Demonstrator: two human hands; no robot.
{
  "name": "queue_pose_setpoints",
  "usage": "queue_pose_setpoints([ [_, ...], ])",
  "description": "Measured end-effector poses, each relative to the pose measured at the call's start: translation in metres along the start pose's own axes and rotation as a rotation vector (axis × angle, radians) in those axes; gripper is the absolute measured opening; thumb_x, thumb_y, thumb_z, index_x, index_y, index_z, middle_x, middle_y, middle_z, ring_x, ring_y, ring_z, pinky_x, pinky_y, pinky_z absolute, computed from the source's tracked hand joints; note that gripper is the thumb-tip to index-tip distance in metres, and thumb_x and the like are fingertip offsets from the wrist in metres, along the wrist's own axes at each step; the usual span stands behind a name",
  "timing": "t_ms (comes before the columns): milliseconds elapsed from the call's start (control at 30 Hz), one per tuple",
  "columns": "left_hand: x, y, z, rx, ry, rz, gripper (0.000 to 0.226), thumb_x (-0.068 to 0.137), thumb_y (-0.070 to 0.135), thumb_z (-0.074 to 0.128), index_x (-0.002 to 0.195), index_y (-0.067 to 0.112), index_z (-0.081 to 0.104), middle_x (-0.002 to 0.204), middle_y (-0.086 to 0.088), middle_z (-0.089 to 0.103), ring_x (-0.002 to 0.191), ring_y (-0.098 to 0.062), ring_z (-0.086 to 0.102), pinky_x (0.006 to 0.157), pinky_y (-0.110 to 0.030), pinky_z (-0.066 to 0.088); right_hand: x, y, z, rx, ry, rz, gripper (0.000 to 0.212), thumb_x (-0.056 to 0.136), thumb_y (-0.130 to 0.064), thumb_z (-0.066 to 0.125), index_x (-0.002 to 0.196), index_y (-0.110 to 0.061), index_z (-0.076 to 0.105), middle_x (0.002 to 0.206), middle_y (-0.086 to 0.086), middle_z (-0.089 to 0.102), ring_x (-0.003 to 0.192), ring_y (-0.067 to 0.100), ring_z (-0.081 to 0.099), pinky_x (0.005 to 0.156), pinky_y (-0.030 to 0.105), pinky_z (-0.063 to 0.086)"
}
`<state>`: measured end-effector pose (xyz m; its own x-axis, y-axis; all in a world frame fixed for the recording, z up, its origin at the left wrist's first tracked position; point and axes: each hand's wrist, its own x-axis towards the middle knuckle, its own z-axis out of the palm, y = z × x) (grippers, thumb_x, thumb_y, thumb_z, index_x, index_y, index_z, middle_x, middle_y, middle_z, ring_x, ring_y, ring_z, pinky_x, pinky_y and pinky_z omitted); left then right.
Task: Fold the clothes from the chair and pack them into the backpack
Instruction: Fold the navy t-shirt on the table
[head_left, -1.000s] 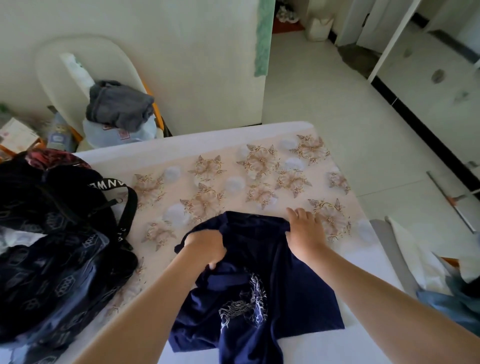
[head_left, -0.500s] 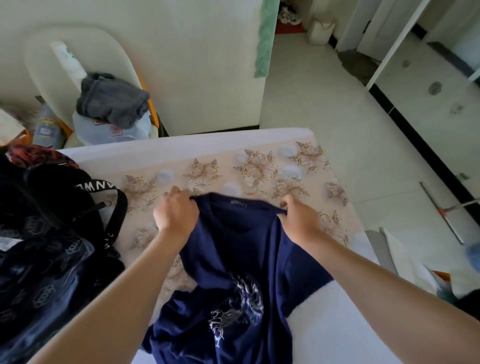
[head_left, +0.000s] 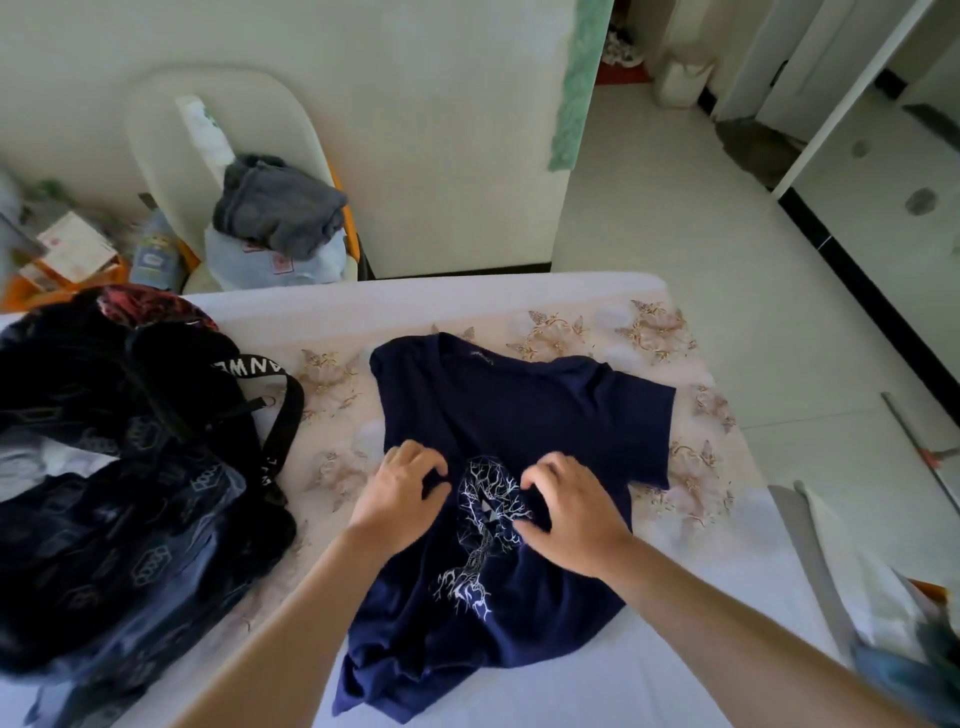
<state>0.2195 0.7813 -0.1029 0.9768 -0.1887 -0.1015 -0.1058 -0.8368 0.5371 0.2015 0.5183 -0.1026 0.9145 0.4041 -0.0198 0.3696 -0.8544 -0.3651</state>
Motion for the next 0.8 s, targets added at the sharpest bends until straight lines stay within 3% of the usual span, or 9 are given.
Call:
queue_pose_setpoints([
  [100,-0.034,-0.015,0.011,0.203,-0.183,0.037,0.042,0.078,0.058,0.064,0.114,0.037,0.056,0.125,0.013,0.037,0.119,-0.011,0.033,0.106,-0.039,0.033,-0.03,-0.019,0.014,-0.075,-0.309,-0.143,0.068,0.063,-0.073,0.055,0.115,-0.03,0.052,0.115,-0.008,0.044,0.102,0.012,0.044,0.094,0.028,0.038],
  [200,-0.049,-0.028,0.011,0.097,-0.207,0.032,0.034,0.081,0.011,0.071,0.11,0.027,0.066,0.123,0.004,0.043,0.113,-0.016,0.04,0.098,-0.036,0.046,-0.038,-0.023,0.024,-0.139,-0.463,-0.153,0.054,0.081,-0.058,0.056,0.123,-0.025,0.056,0.117,-0.002,0.051,0.103,0.018,0.053,0.092,0.033,0.041],
  [267,-0.05,-0.034,0.008,0.09,-0.147,0.084,0.048,0.073,-0.017,0.062,0.103,0.019,0.074,0.106,0.002,0.052,0.098,-0.017,0.048,0.086,-0.031,0.052,-0.036,-0.017,0.027,-0.235,-0.381,-0.186,0.029,0.091,-0.041,0.058,0.114,-0.023,0.062,0.108,0.0,0.059,0.094,0.021,0.063,0.082,0.037,0.048],
  [367,-0.052,-0.034,0.003,0.095,-0.006,0.039,0.051,0.073,-0.019,0.054,0.106,0.014,0.074,0.102,-0.002,0.056,0.098,-0.024,0.054,0.082,-0.029,0.05,-0.033,-0.005,0.019,-0.4,-0.127,-0.234,0.012,0.083,-0.024,0.064,0.094,-0.029,0.061,0.085,-0.005,0.056,0.074,0.018,0.059,0.07,0.036,0.044],
  [467,-0.06,-0.033,-0.003,-0.021,0.022,-0.147,0.043,0.086,-0.008,0.048,0.114,0.017,0.069,0.106,-0.004,0.057,0.096,-0.026,0.059,0.083,-0.034,0.051,-0.03,-0.002,-0.004,-0.487,0.086,-0.046,0.028,0.071,-0.003,0.064,0.091,-0.023,0.065,0.086,0.001,0.056,0.077,0.025,0.054,0.074,0.04,0.044],
  [567,-0.079,-0.03,0.0,0.01,0.065,0.037,0.022,0.088,0.011,0.051,0.096,0.025,0.065,0.096,0.007,0.053,0.082,-0.019,0.058,0.063,-0.035,0.052,-0.036,-0.012,-0.011,-0.378,0.177,0.183,0.048,0.063,0.009,0.066,0.104,-0.016,0.063,0.098,0.008,0.056,0.078,0.03,0.054,0.066,0.041,0.047],
  [633,-0.092,-0.021,0.005,-0.018,0.057,0.202,0.003,0.081,0.029,0.057,0.084,0.028,0.058,0.089,0.013,0.049,0.079,-0.012,0.053,0.058,-0.029,0.048,-0.048,-0.023,-0.003,-0.168,0.054,0.147,0.036,0.071,0.001,0.063,0.1,-0.018,0.06,0.096,0.004,0.055,0.077,0.029,0.058,0.062,0.038,0.046],
  [733,-0.106,-0.011,0.019,0.127,-0.18,0.297,0.051,0.062,0.067,0.062,0.099,0.033,0.059,0.109,0.015,0.048,0.102,-0.01,0.046,0.086,-0.027,0.043,-0.07,-0.034,0.013,-0.095,-0.265,-0.034,0.036,0.076,-0.027,0.057,0.113,-0.025,0.059,0.11,-0.004,0.053,0.096,0.019,0.057,0.08,0.032,0.047],
  [800,-0.108,-0.017,0.029,0.305,-0.333,0.292,0.078,0.055,0.075,0.053,0.123,0.037,0.053,0.135,0.011,0.036,0.127,-0.014,0.031,0.107,-0.036,0.033,-0.08,-0.032,0.03,-0.203,-0.259,-0.063,0.054,0.071,-0.042,0.061,0.123,-0.03,0.057,0.122,-0.002,0.051,0.103,0.018,0.052,0.088,0.034,0.047],
])
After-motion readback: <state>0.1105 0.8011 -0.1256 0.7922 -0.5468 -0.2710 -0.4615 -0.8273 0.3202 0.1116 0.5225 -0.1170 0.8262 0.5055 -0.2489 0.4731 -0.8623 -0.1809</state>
